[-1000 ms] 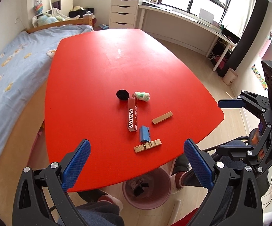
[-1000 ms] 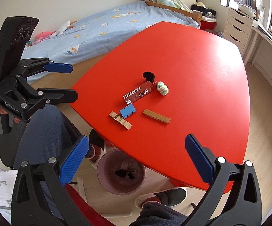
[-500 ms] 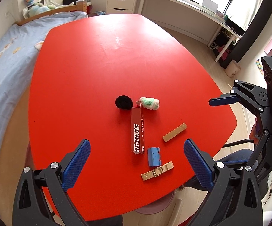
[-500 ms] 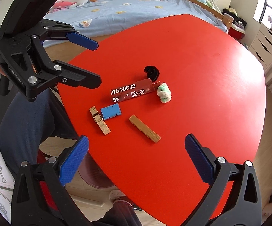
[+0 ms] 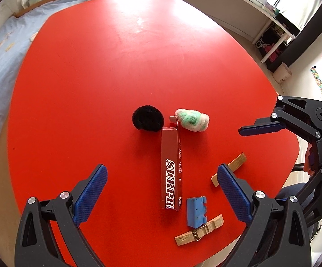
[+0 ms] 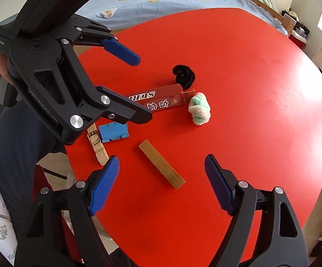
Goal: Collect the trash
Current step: 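Grasp the wooden stick with the right tool while the left tool grasps the red strip, then carry the wooden stick and red strip down over the pink bin, then open both tools to drop the stick and strip into the bin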
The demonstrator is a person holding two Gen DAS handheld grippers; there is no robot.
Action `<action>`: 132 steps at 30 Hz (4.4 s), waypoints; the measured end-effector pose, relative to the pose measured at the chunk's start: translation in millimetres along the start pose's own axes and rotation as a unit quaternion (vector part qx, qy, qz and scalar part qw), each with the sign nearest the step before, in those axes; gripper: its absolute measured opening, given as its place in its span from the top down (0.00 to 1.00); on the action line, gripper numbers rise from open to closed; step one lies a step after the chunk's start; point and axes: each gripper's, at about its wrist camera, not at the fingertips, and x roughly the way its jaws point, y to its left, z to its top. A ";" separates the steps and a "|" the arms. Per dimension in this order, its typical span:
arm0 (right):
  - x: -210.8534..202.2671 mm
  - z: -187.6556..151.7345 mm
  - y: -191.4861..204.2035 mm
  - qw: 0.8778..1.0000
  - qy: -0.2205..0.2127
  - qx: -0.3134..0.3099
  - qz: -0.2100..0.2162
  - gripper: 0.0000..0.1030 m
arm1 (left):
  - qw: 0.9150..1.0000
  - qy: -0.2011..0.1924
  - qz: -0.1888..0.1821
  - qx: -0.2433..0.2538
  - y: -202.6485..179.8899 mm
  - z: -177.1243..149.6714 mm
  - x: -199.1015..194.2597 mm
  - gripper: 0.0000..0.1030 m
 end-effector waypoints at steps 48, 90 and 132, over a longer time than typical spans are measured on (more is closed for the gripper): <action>-19.4 -7.2 9.2 0.996 -0.027 0.071 -0.041 0.89 | 0.999 -0.028 0.015 0.029 0.3 -27.8 -41.1 0.86; -119.5 -69.9 123.8 0.963 -0.173 0.181 -0.095 0.89 | 0.990 -0.129 -0.013 0.047 -51.7 -148.9 -140.6 0.86; -102.5 -96.6 143.1 0.959 -0.157 0.225 -0.073 0.03 | 0.992 -0.123 0.005 0.013 -42.3 -178.4 -127.9 0.07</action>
